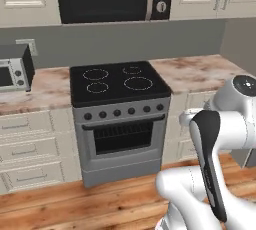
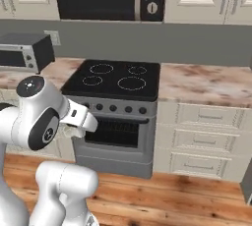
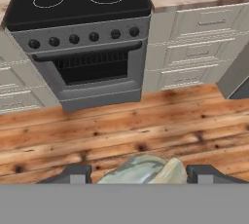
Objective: Retrieve the bottle and the shaker from the cabinet and place them next to the mixing bowl on the counter. Then add garlic from the fridge to the mixing bowl.
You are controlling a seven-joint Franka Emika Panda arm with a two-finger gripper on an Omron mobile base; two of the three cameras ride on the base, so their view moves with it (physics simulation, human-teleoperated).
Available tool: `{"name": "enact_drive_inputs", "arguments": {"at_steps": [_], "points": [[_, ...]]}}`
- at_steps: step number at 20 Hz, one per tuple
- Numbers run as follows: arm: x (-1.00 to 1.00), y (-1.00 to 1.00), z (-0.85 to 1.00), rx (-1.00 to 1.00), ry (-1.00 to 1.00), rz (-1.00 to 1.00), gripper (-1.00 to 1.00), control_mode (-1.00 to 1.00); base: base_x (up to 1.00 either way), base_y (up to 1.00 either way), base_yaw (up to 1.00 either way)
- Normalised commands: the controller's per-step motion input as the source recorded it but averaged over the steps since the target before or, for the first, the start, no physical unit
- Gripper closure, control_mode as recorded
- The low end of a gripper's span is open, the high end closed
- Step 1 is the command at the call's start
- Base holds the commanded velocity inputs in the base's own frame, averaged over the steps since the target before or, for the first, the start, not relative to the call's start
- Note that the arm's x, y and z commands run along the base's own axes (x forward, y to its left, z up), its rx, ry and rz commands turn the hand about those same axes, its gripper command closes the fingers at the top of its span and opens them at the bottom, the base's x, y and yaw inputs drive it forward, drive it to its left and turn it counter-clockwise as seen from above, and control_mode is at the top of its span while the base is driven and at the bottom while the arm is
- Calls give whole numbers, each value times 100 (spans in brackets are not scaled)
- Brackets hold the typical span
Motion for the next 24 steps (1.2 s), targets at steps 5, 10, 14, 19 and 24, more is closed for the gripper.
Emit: {"name": "enact_drive_inputs", "arguments": {"at_steps": [5,10,14,19,24], "points": [[0,0,0,0,0,0,100,100,30,100,14],[0,0,0,0,0,0,100,100,30,100,14],[0,0,0,0,0,0,100,100,32,100,12],[0,0,0,0,0,0,100,100,34,100,10],[0,0,0,0,0,0,100,100,34,100,9]]}}
